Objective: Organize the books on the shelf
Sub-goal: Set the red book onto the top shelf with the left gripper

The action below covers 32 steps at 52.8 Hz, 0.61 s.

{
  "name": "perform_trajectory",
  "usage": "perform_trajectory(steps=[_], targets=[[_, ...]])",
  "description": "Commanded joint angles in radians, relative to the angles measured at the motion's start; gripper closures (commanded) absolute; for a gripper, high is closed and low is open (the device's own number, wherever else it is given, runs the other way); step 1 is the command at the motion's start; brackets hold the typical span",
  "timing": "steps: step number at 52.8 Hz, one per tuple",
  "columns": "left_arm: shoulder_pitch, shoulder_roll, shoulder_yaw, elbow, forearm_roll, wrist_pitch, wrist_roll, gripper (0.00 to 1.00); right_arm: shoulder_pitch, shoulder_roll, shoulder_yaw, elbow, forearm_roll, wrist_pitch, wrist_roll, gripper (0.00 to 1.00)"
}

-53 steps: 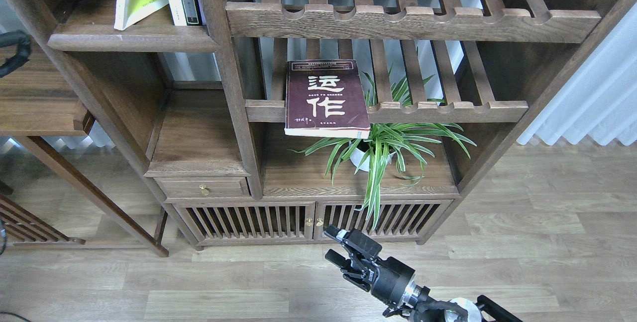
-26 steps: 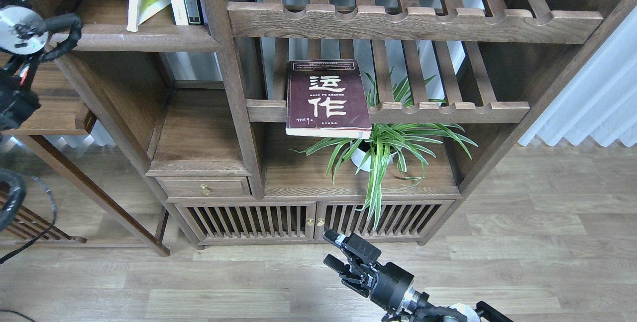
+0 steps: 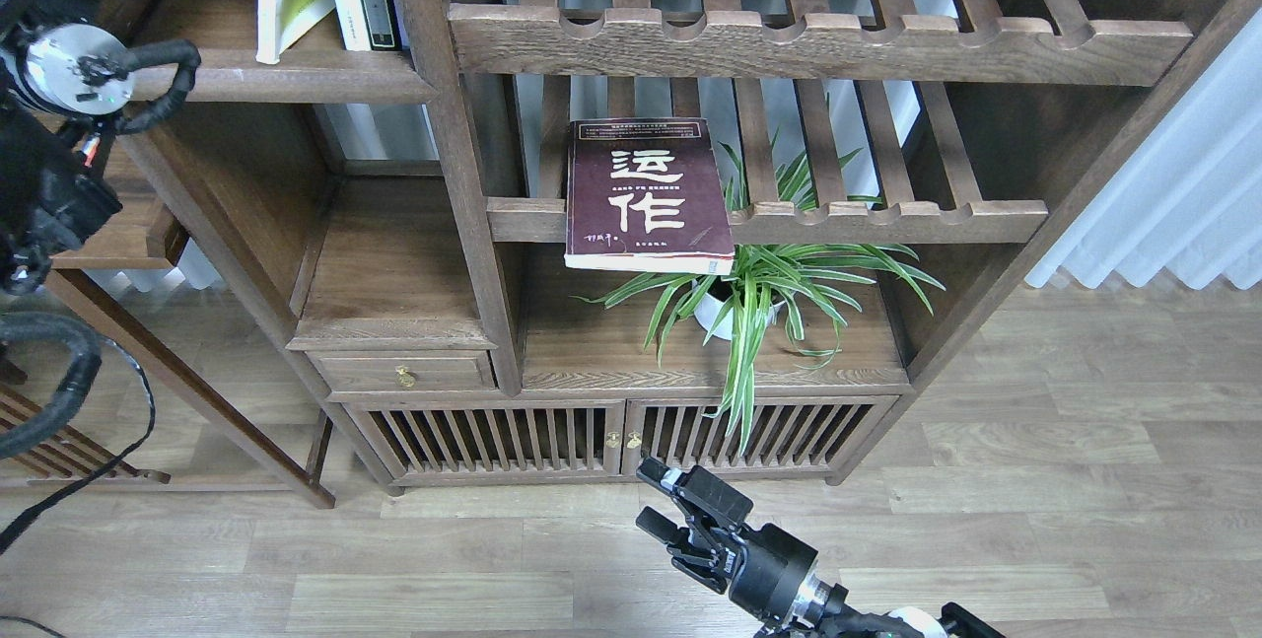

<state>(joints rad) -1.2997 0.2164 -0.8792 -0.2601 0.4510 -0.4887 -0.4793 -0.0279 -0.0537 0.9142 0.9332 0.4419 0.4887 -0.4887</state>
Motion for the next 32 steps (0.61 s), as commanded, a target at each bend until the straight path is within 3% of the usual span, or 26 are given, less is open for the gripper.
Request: perform_trajectory(steps=[1, 32], targets=[[0.002, -0.002, 0.051, 0.004, -0.006, 0.000, -0.002, 0.93, -0.003, 0.000, 0.003, 0.001, 0.000, 0.000, 0.000, 0.01], [0.051, 0.024, 0.146, -0.010, 0.003, 0.000, -0.009, 0.93, -0.004, 0.000, 0.006, 0.001, 0.001, 0.000, 0.000, 0.01]])
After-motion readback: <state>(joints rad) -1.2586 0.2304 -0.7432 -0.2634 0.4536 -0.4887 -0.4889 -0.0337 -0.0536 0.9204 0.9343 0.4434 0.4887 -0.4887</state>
